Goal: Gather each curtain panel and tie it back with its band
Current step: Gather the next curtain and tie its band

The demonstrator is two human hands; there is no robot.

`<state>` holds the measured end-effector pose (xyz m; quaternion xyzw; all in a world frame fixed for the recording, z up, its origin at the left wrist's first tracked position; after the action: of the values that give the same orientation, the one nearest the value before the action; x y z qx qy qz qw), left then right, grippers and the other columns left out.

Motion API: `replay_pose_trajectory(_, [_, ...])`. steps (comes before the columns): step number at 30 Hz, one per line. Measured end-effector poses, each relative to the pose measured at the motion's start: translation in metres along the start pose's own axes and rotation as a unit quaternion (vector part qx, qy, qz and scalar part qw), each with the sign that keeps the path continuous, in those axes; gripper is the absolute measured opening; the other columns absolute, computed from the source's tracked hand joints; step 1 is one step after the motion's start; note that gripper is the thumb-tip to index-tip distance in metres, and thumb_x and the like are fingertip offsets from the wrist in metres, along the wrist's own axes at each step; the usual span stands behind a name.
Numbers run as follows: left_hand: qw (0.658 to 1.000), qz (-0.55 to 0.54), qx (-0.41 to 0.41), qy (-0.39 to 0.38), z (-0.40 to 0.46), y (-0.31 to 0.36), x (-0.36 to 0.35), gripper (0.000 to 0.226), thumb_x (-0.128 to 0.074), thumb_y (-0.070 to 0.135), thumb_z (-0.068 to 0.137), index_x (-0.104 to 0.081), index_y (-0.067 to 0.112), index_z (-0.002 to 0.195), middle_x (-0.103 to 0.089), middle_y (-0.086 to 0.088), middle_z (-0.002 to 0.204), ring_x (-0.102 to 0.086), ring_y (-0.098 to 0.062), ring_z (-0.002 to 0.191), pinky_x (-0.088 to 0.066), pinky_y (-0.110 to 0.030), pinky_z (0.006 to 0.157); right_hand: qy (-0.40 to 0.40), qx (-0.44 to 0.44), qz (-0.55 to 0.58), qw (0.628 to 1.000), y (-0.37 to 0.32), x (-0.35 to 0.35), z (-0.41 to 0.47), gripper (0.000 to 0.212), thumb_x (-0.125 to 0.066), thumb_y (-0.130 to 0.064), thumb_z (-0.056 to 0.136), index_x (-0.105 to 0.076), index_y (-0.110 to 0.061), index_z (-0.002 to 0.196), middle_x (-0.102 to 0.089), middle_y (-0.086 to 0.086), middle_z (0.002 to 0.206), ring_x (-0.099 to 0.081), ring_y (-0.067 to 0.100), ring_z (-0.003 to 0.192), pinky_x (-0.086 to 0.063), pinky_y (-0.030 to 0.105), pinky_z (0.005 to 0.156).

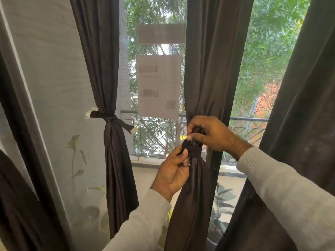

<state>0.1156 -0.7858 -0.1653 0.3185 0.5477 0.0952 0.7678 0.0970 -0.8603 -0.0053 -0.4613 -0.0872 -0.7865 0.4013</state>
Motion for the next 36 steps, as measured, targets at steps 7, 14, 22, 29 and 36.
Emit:
replay_pose_trajectory(7, [0.996,-0.047,-0.061,0.046,-0.003,0.017,0.000,0.025,-0.048,0.000,0.107,-0.072,0.001,0.102,-0.067,-0.005,0.061,-0.065,-0.010,0.051,-0.061,-0.024,0.060,-0.027,0.030,-0.022,0.999,-0.007,-0.005,-0.026,0.013,-0.079,-0.008,0.090,-0.082,-0.017,0.099,-0.067,-0.006,0.109,-0.066,0.007,0.102,-0.055,0.021,0.089])
replay_pose_trajectory(14, [0.996,0.068,-0.030,-0.042,0.001,0.001,-0.002,0.033,-0.066,0.008,0.099,-0.065,-0.003,0.131,-0.073,-0.019,0.116,-0.072,-0.023,0.098,-0.065,-0.037,0.081,-0.095,-0.001,-0.075,0.993,-0.009,-0.003,-0.015,0.032,-0.072,-0.019,0.099,-0.068,-0.022,0.131,-0.066,-0.015,0.116,-0.063,0.003,0.099,-0.048,0.013,0.087])
replay_pose_trajectory(22, [0.950,0.272,-0.137,0.063,-0.005,0.037,0.005,0.027,-0.072,0.000,0.098,-0.083,0.021,0.084,-0.073,-0.005,0.080,-0.060,-0.015,0.066,-0.051,-0.026,0.062,-0.155,-0.008,-0.125,0.980,-0.019,-0.013,-0.005,0.028,-0.080,-0.023,0.093,-0.079,-0.031,0.119,-0.065,-0.030,0.092,-0.058,-0.019,0.079,-0.038,0.004,0.077])
replay_pose_trajectory(29, [0.914,0.364,-0.171,0.058,-0.015,0.059,0.004,0.017,-0.082,-0.007,0.087,-0.082,0.008,0.095,-0.080,-0.003,0.081,-0.073,-0.015,0.069,-0.062,-0.027,0.061,-0.032,0.018,-0.065,0.997,-0.019,-0.002,-0.015,0.017,-0.085,-0.008,0.085,-0.084,-0.021,0.096,-0.071,-0.016,0.090,-0.070,0.001,0.085,-0.060,0.023,0.080])
replay_pose_trajectory(36, [0.874,0.466,-0.137,0.016,-0.011,0.052,0.001,0.012,-0.084,0.016,0.091,-0.077,0.019,0.082,-0.071,-0.004,0.072,-0.065,-0.018,0.066,-0.056,-0.036,0.066,0.122,0.029,-0.086,0.988,-0.028,-0.006,-0.050,0.014,-0.080,-0.011,0.091,-0.081,-0.015,0.105,-0.073,-0.003,0.093,-0.067,0.013,0.086,-0.051,0.027,0.082])
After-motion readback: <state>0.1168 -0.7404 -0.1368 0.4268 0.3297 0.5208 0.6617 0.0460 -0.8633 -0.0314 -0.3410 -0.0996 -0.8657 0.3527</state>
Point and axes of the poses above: each hand's wrist, its own z-axis towards the middle knuckle, its own x-axis out of the back of the hand, y = z × x, the point moved 10 cm from there along z, towards the middle knuckle
